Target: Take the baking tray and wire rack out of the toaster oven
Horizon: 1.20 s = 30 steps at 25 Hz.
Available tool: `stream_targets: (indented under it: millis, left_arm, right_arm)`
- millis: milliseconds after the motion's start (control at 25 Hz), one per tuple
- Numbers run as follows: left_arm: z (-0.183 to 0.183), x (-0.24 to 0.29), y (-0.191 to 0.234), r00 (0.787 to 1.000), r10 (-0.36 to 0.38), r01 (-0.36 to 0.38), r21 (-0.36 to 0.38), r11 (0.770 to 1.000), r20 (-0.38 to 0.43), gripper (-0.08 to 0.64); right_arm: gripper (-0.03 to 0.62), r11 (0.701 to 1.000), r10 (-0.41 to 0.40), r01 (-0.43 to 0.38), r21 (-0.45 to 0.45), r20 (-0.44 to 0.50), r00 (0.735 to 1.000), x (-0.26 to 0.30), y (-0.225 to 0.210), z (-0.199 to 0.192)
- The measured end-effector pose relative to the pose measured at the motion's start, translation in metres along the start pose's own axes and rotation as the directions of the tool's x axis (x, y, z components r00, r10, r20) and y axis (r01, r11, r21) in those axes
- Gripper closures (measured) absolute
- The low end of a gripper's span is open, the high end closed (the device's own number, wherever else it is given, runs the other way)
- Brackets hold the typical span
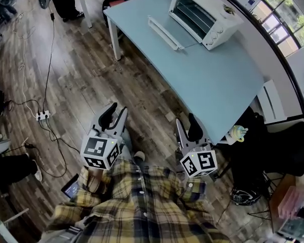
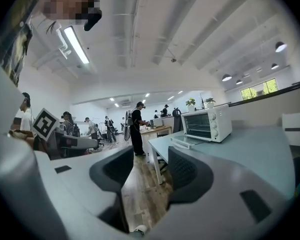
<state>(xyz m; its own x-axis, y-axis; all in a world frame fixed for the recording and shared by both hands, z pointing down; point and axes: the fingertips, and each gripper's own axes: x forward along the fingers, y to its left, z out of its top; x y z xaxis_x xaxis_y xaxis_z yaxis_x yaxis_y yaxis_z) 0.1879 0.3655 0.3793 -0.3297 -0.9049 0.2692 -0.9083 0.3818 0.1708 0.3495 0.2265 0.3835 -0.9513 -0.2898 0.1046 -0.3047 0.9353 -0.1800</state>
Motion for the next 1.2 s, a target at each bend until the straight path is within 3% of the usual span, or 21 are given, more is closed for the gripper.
stream_targets:
  millis: [320, 840, 1200]
  left_arm:
    - [0.022, 0.058, 0.051, 0.999, -0.036, 0.036, -0.004, 0.999, 0.003, 0.356]
    - [0.086, 0.164, 0.201, 0.990, -0.134, 0.134, 0.013, 0.991, -0.032, 0.224]
    - [0.092, 0.196, 0.252, 0.986, -0.157, 0.157, 0.000, 0.988, -0.054, 0.133]
  right_arm:
    - [0.365, 1.000, -0.004, 0.004, -0.001, -0.006, 1.000, 0.076, -0.005, 0.007]
    - [0.294, 0.995, -0.103, 0.103, 0.010, -0.014, 0.995, 0.240, 0.006, 0.026]
    - [0.249, 0.985, -0.172, 0.172, 0.029, -0.017, 0.985, 0.283, 0.006, 0.026]
